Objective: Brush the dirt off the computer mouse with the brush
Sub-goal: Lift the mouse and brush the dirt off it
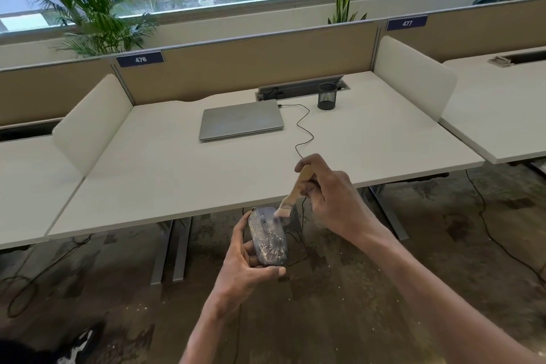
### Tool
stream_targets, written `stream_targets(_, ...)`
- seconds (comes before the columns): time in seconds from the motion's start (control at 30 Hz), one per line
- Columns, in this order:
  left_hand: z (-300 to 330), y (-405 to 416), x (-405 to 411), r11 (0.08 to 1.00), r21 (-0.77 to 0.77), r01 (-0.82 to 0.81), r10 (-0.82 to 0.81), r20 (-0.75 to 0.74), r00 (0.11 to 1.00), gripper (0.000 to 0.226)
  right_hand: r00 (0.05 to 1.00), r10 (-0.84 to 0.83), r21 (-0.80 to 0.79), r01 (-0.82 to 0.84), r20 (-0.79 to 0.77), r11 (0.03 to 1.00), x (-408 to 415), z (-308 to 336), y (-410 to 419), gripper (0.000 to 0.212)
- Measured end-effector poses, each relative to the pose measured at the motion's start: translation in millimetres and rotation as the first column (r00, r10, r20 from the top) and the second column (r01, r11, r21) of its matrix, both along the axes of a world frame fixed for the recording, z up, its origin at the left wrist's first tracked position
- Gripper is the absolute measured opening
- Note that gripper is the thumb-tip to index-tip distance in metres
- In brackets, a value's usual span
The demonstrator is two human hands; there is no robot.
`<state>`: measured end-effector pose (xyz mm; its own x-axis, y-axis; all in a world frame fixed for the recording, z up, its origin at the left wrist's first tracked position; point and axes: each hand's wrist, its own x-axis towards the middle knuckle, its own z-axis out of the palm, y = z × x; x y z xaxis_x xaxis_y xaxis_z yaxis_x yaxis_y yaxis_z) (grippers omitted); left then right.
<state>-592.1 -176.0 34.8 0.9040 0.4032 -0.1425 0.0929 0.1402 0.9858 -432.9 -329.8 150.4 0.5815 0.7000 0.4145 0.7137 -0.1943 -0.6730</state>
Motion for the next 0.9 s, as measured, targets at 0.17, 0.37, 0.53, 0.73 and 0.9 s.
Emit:
stream_targets(0.17, 4, -4, 5, 1.000, 0.007, 0.015, -0.015, 0.001, 1.000, 0.128, 0.980, 0.127, -0.074, -0.117, 0.153, 0.990, -13, 8, 6, 0.039)
stream_targets(0.37, 2, -2, 2, 1.000, 0.011, 0.003, -0.003, -0.009, 1.000, 0.131, 0.977, 0.116, -0.111, -0.097, 0.179, 0.989, -12, 14, 2, 0.044)
stream_targets(0.53, 2, -2, 2, 1.000, 0.006, -0.001, 0.001, 0.002, 1.000, 0.128, 0.971, 0.155, -0.118, -0.135, 0.183, 0.984, -17, 15, 8, 0.041)
stream_targets(0.73, -2, 1, 0, 1.000, -0.004, -0.009, 0.009, -0.002, 1.000, 0.129, 0.985, 0.115, -0.126, -0.099, 0.127, 0.987, -8, 8, 0, 0.041)
stream_targets(0.9, -3, 2, 2, 1.000, -0.017, -0.012, 0.012, 0.001, 1.000, 0.130, 0.992, 0.105, -0.060, -0.101, 0.072, 0.993, -6, 7, 5, 0.033)
